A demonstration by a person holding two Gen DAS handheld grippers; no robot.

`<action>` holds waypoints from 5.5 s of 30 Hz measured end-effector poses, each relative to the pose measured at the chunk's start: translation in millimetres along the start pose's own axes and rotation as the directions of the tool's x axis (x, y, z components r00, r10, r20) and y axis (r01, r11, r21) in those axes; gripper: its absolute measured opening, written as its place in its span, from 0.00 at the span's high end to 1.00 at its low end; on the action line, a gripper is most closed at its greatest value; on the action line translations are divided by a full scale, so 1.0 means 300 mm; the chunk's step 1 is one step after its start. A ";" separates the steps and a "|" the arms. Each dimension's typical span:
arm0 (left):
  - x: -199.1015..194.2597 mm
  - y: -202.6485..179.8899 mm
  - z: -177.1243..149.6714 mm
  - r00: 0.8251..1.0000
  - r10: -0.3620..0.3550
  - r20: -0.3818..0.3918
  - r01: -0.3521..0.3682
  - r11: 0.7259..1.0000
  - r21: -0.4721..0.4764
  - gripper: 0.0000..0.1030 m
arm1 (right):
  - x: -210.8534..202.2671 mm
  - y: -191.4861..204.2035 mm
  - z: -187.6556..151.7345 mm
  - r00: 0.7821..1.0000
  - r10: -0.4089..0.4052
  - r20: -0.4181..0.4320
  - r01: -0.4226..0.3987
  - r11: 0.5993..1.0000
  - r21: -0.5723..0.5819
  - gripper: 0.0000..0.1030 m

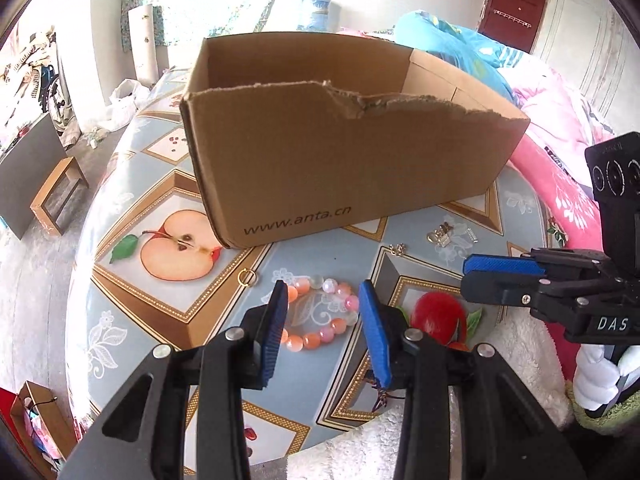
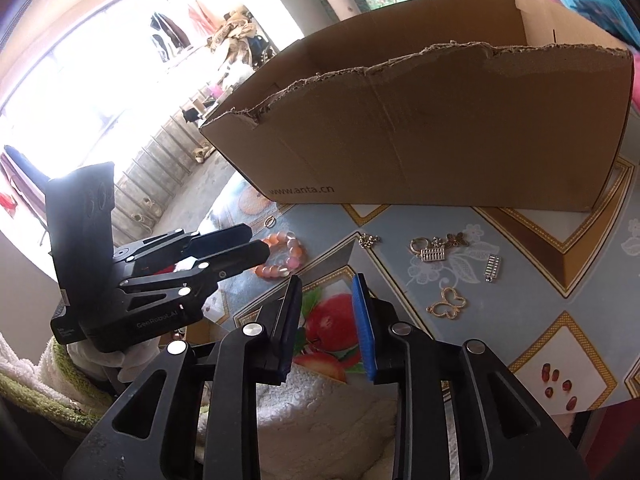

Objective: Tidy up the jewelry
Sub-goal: 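Withdraw both tools from the box back over the jewelry on the table, then lower the left tool to the small gold ring and close on it, then lift the gold ring with the left tool and carry it over the box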

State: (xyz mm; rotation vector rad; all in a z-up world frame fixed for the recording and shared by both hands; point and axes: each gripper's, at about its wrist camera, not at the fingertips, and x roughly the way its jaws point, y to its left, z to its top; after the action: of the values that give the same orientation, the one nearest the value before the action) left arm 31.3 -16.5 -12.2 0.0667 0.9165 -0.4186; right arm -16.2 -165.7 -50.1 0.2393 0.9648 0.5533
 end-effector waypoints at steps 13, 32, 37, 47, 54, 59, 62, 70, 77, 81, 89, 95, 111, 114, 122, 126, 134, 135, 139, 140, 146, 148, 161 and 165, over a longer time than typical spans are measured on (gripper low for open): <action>0.014 0.088 0.022 0.992 0.130 0.004 -0.130 0.991 -0.038 0.65 | 0.002 0.022 -0.011 0.999 -0.036 0.001 0.036 0.998 -0.054 0.74; 0.091 0.118 0.042 0.998 0.009 -0.067 -0.012 0.999 -0.049 0.85 | 0.039 0.014 0.030 0.999 -0.026 -0.032 0.025 0.999 -0.042 0.74; 0.091 0.120 0.044 0.995 -0.083 -0.057 0.076 0.990 -0.116 0.85 | 0.041 0.022 0.027 0.999 -0.027 -0.033 0.025 0.999 -0.042 0.74; 0.064 0.084 0.039 0.997 0.075 -0.014 -0.074 0.996 0.038 0.84 | 0.042 0.026 0.021 0.999 -0.028 -0.033 0.026 0.999 -0.043 0.74; 0.109 0.094 0.048 0.994 0.098 -0.037 -0.094 0.990 0.105 0.85 | 0.046 0.031 0.027 0.999 -0.029 -0.032 0.028 0.999 -0.045 0.74; 0.108 0.110 0.042 0.996 0.085 -0.034 -0.079 0.988 0.134 0.85 | 0.060 0.028 0.031 0.999 -0.032 -0.039 0.031 0.999 -0.040 0.74; 0.112 0.105 0.046 0.996 0.081 -0.036 -0.075 0.985 0.153 0.85 | 0.066 0.029 0.033 0.999 -0.033 -0.041 0.031 0.999 -0.040 0.74; 0.104 0.093 0.046 0.998 0.049 -0.048 -0.040 0.983 0.177 0.84 | 0.061 0.032 0.034 0.999 -0.033 -0.038 0.031 0.999 -0.042 0.74; 0.112 0.095 0.055 0.997 0.053 -0.060 -0.041 0.982 0.186 0.85 | 0.056 0.047 0.033 0.999 -0.031 -0.029 0.029 0.998 -0.051 0.74; 0.121 0.086 0.063 0.997 0.058 -0.058 -0.046 0.981 0.189 0.85 | 0.046 0.043 0.025 0.999 -0.031 -0.023 0.029 0.998 -0.052 0.74; 0.121 0.062 0.045 0.996 0.083 -0.026 -0.077 0.979 0.191 0.89 | 0.025 0.043 0.022 0.999 -0.050 -0.004 0.049 0.996 -0.073 0.74; 0.108 0.067 0.039 0.996 0.088 0.001 -0.087 0.985 0.151 0.89 | 0.030 0.070 0.033 0.991 -0.131 0.029 0.134 0.981 -0.142 0.74; 0.030 0.094 0.056 0.995 0.045 0.085 -0.048 0.998 0.033 0.89 | 0.152 0.079 0.085 0.934 -0.357 0.011 0.346 0.896 -0.278 0.87; 0.023 0.103 0.050 0.995 0.036 0.088 -0.039 0.999 0.028 0.89 | 0.183 0.094 0.100 0.926 -0.377 0.002 0.360 0.882 -0.306 0.89; 0.002 0.111 0.046 0.994 0.038 0.105 -0.040 0.999 0.020 0.89 | 0.206 0.076 0.138 0.945 -0.323 -0.051 0.302 0.921 -0.246 0.99; -0.043 0.098 0.043 0.990 0.046 0.130 -0.050 0.998 0.023 0.89 | 0.145 0.043 0.164 0.968 -0.246 -0.038 0.236 0.955 -0.180 0.99; -0.186 0.049 0.069 0.978 0.038 0.206 -0.047 0.998 0.038 0.89 | -0.029 0.038 0.222 0.996 -0.084 0.038 0.087 0.991 -0.105 0.99; -0.211 0.043 0.080 0.975 0.018 0.221 -0.026 0.999 0.034 0.89 | -0.076 0.028 0.230 0.996 -0.064 0.057 0.070 0.992 -0.107 0.99; -0.306 -0.001 0.151 0.954 -0.043 0.297 0.022 0.997 0.075 0.89 | -0.187 0.048 0.294 0.989 -0.016 0.146 0.035 0.991 -0.131 0.99; -0.320 -0.017 0.174 0.948 -0.053 0.313 0.025 0.995 0.092 0.89 | -0.201 0.052 0.313 0.986 -0.009 0.164 0.032 0.990 -0.139 0.99; -0.286 -0.072 0.349 0.943 -0.093 0.320 0.036 0.983 0.182 0.89 | -0.232 0.001 0.463 0.978 -0.021 0.207 0.048 0.991 -0.124 0.99; -0.232 -0.074 0.407 0.955 -0.090 0.282 0.037 0.981 0.190 0.89 | -0.232 -0.033 0.506 0.981 -0.035 0.193 0.057 0.992 -0.112 0.99; 0.213 -0.040 0.691 0.983 -0.106 -0.147 0.129 0.980 0.152 0.89 | -0.021 -0.230 0.719 0.992 -0.084 -0.097 0.081 0.996 -0.040 0.99; 0.313 -0.041 0.708 0.964 -0.102 -0.244 0.138 0.981 0.134 0.89 | 0.043 -0.242 0.743 0.979 -0.107 -0.171 0.101 0.994 -0.047 0.99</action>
State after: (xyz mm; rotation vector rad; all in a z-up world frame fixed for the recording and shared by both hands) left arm 237.3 -107.3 46.1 0.2030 1.1266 -0.6018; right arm 198.8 -208.5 33.6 0.1065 1.1276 0.5017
